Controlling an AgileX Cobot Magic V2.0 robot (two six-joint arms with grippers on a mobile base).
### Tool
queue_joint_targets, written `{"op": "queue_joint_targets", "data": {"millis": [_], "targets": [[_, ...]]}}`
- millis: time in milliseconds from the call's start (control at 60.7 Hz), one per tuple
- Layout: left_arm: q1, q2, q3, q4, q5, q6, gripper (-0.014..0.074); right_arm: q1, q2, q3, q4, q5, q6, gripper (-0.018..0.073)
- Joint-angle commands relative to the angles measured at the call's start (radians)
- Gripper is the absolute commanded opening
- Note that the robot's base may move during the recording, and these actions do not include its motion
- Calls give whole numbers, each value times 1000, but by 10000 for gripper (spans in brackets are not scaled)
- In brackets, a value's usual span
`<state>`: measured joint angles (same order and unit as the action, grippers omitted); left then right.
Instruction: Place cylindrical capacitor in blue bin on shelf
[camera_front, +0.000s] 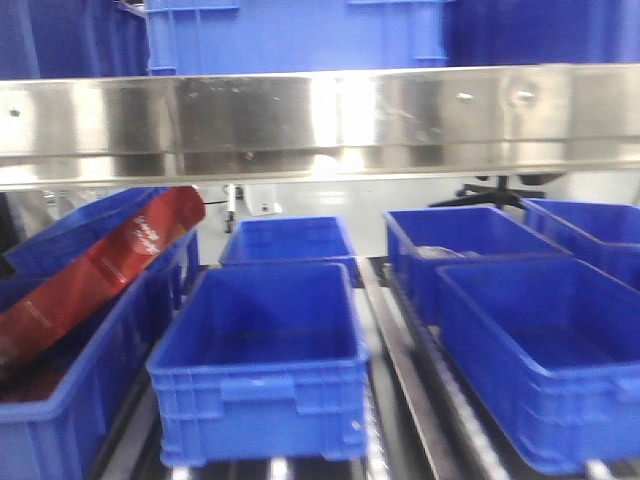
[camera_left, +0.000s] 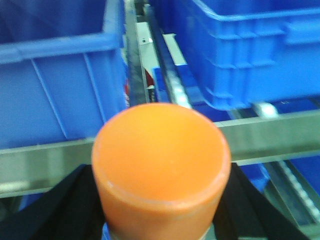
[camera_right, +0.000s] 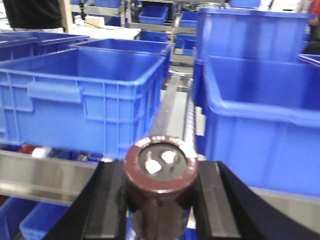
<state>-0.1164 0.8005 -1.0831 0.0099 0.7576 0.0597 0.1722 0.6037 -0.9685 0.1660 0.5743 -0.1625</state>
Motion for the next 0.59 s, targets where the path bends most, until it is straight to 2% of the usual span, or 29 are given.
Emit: {"op": "queue_joint_targets", "data": {"millis": [0,577], "targets": [[2,-9,-5,-3,-22,2,-111,1,-5,-9,-1,-35,-4,-16],[2,-9,-5,-3,-22,2,-111,1,-5,-9,-1,-35,-4,-16]]}}
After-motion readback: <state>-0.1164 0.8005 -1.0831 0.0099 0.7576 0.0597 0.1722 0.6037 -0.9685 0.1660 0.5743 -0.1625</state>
